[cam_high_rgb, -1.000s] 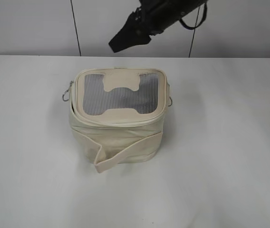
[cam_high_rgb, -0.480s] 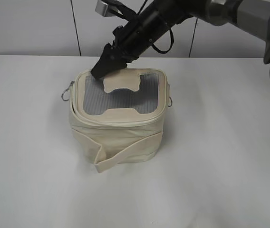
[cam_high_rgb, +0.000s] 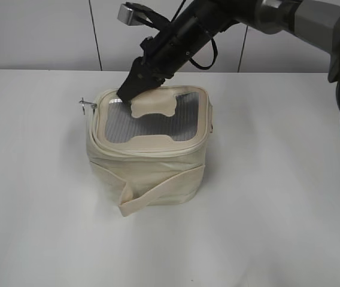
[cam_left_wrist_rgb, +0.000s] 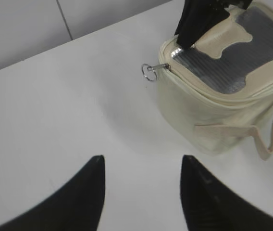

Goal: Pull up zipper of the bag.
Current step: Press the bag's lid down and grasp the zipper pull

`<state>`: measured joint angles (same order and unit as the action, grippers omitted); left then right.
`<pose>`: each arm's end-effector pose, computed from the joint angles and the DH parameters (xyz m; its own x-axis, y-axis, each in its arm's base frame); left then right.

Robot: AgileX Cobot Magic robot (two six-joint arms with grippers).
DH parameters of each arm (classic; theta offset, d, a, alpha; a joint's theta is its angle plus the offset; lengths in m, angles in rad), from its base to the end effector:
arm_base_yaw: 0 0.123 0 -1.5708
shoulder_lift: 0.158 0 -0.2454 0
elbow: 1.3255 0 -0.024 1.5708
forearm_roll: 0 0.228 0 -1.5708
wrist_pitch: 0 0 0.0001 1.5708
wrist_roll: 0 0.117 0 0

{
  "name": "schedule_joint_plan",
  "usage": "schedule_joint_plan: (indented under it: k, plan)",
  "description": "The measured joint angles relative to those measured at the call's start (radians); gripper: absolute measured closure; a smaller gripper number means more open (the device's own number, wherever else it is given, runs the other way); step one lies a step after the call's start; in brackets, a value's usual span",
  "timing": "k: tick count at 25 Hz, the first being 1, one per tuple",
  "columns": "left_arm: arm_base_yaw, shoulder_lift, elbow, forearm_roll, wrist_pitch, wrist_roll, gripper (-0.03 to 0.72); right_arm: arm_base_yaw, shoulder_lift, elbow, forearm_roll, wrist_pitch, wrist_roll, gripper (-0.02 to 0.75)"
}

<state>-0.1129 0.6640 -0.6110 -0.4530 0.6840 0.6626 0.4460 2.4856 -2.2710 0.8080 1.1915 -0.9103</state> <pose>0.1482 -0.0494 0.2712 -0.4346 0.3368 -0.8353 0.4865 0.8683 0.0969 0.3975 0.2772 0.1551 -0.4288 -0.6278 -0.6496 -0.9028 0.2725 0.3327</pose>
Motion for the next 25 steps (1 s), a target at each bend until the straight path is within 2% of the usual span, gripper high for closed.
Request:
schedule_joint_plan:
  k: [3,6,10,14,18,25]
  plan:
    - [0.0,0.275,-0.025,-0.183,-0.119,0.329,0.27,0.0,0.0,0.0,0.001,0.002,0.007,0.661]
    - [0.001,0.498,-0.092,-0.343,-0.144,0.624,0.255,0.0,0.0,0.0,0.003,0.004,0.009,0.661]
    - [-0.002,0.754,-0.216,-0.458,-0.15,0.891,0.251,0.0,0.0,0.0,0.003,0.004,0.011,0.661]
    - [-0.024,0.921,-0.329,-0.476,-0.168,1.05,0.25,0.0,0.0,0.0,0.003,0.005,0.012,0.661]
    - [-0.063,1.016,-0.379,-0.481,-0.201,1.178,0.25,0.0,0.0,0.0,0.003,0.005,0.012,0.661]
    - [-0.117,1.075,-0.389,-0.486,-0.254,1.266,0.25,0.0,0.0,0.0,0.007,0.005,0.014,0.663]
